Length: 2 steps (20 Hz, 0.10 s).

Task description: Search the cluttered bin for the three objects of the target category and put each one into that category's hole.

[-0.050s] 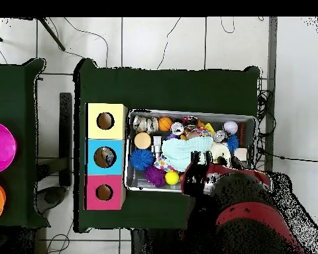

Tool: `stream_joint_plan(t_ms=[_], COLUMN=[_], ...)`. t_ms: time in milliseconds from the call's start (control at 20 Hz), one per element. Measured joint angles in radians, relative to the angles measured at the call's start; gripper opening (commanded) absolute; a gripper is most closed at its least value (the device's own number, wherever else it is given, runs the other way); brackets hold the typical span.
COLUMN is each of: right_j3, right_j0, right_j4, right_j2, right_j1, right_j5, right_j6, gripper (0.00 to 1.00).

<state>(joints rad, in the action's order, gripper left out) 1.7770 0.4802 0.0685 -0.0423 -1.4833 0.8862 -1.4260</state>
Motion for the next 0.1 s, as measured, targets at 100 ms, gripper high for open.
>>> stream_joint_plan(t_ms=[100], right_j3=[0.000], right_j0=[0.000], right_j4=[0.000], right_j2=[-0.004], right_j1=[0.000], right_j5=[0.000], right_j6=[0.000], gripper=[1.00])
